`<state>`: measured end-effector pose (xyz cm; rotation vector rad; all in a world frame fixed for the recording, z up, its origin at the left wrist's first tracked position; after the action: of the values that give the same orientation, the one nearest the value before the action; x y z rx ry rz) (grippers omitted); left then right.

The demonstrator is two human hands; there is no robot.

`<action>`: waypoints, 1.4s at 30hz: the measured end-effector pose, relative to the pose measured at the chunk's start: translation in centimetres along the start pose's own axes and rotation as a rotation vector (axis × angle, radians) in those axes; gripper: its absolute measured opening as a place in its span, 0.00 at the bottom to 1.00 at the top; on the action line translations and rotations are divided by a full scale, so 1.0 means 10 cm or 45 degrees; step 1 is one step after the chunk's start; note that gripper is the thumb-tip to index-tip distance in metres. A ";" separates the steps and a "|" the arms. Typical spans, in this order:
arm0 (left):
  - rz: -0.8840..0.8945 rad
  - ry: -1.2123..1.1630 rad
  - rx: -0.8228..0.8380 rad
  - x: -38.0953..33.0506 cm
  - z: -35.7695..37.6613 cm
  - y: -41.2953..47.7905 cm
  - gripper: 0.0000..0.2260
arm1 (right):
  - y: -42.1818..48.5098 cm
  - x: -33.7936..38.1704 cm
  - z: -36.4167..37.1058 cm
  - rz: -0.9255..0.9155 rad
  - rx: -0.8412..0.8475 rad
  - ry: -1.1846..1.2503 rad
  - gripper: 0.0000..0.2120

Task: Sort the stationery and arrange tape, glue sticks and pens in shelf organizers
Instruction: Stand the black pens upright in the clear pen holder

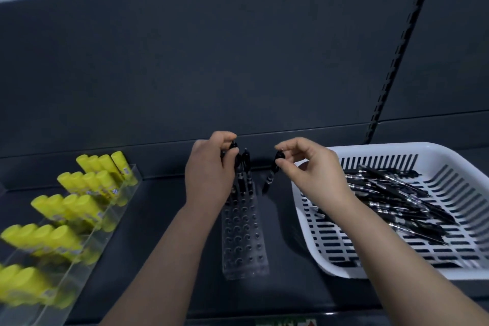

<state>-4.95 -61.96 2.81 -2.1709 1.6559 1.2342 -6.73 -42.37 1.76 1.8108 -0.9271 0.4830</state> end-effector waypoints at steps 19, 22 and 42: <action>0.197 0.188 -0.029 0.15 0.03 -0.03 0.15 | 0.18 0.06 0.36 -0.049 -0.014 -0.054 0.12; 0.187 0.092 -0.080 0.20 -0.04 -0.06 0.16 | 0.20 0.01 0.49 -0.021 0.115 -0.114 0.13; 0.309 0.057 -0.114 -0.31 0.10 -0.39 0.09 | -0.18 -0.16 -0.17 -0.012 0.337 -0.748 0.07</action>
<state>-2.27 -57.66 2.86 -2.1103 1.9668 1.3524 -6.19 -39.88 0.26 2.2532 -1.2922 0.0559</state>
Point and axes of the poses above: each hand's wrist, its own y-axis towards the middle knuckle, its own z-axis out of the palm, x = y × z, the point moved 7 cm from there along y, towards the middle knuckle, and after that the axes turned 13 degrees about -z, right-handed, at the moved point
